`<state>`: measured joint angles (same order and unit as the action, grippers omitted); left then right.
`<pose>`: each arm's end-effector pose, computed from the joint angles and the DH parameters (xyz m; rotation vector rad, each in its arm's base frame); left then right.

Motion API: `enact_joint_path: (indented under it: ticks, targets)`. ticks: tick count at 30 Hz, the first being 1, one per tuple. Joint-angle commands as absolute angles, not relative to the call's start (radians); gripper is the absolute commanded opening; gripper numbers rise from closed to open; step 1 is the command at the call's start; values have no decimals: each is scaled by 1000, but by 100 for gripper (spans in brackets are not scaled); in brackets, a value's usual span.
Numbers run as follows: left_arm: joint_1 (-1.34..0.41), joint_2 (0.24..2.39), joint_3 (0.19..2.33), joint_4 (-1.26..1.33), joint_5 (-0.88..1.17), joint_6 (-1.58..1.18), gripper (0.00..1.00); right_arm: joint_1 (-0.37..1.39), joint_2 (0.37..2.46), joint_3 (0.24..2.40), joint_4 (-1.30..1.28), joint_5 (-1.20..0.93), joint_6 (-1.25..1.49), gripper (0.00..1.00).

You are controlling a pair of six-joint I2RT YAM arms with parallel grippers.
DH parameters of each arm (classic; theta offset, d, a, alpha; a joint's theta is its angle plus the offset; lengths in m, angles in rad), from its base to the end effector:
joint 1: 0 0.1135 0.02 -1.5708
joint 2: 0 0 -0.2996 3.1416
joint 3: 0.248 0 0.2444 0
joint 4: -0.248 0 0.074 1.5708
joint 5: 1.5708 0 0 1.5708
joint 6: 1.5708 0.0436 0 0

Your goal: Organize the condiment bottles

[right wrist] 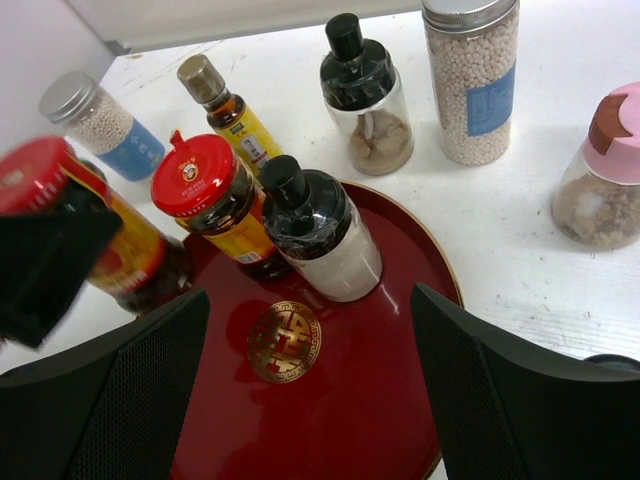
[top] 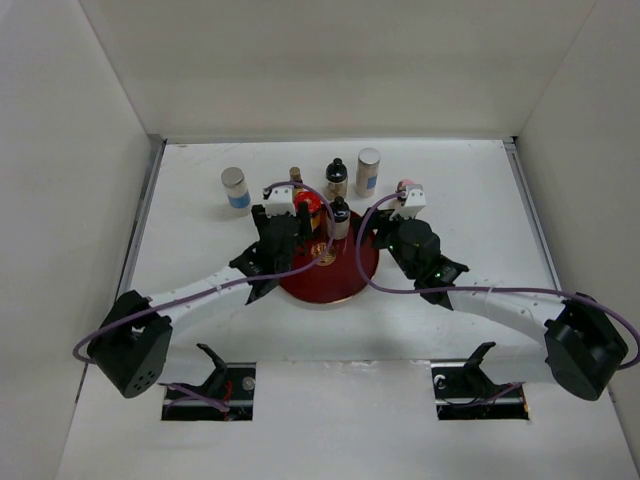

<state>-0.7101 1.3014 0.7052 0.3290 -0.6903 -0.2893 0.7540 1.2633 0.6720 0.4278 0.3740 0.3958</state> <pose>0.2257 -0.1574 0.2905 -0.1018 1.7737 -0.0857 0.2096 0.1749 0.2981 -0.0348 1.7511 0.5233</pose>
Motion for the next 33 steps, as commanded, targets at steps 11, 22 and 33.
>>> enact_joint_path:
  ticks: [11,22,33]
  targets:
    - [-702,1350,631,545,-660,-385,41,748,1241,663,488,368,411,85]
    - [-694,1342,542,618,-667,-391,76,751,1235,663,491,368,411,86]
    - [-671,1190,549,603,-676,-327,92,748,1233,660,492,368,414,89]
